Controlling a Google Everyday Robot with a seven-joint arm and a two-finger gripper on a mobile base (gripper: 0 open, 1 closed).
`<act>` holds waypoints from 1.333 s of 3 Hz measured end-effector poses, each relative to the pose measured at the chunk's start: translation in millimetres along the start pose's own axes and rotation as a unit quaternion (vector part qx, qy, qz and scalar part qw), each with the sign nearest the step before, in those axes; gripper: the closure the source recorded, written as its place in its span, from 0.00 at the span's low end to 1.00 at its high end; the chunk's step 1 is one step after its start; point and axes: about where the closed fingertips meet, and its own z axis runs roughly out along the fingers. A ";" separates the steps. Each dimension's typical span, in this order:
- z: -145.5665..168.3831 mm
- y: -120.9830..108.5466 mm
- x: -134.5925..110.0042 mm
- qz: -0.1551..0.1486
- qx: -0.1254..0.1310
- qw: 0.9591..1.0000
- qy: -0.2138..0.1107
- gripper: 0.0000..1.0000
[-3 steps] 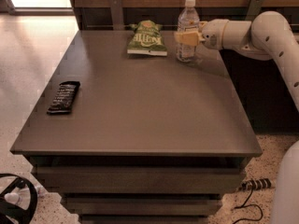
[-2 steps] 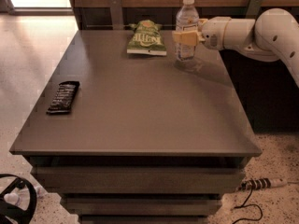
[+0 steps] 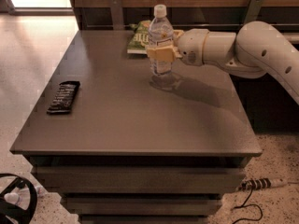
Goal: Move blue plastic bottle near rxbar chocolate
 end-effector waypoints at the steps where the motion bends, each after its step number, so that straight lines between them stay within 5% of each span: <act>1: 21.4 50.9 -2.3 -0.006 -0.046 0.999 0.009 1.00; 4: 69.7 156.0 -19.4 0.015 -0.177 0.984 -0.014 1.00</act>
Offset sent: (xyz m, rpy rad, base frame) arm -0.0922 0.1174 -0.0158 -0.0403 0.0642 0.2962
